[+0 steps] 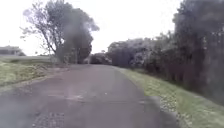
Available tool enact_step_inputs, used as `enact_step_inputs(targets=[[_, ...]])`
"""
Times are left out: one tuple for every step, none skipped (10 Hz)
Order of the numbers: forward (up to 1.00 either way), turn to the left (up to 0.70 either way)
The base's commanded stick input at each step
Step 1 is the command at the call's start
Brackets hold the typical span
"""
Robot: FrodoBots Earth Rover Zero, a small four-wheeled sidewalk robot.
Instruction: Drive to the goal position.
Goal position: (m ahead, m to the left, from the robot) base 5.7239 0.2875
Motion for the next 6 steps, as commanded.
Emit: enact_step_inputs(targets=[[0.85, 0.0], [0.85, 0.0], [0.85, 0.0], [0.85, 0.01], [0.85, 0.05], [0.85, 0.03]])
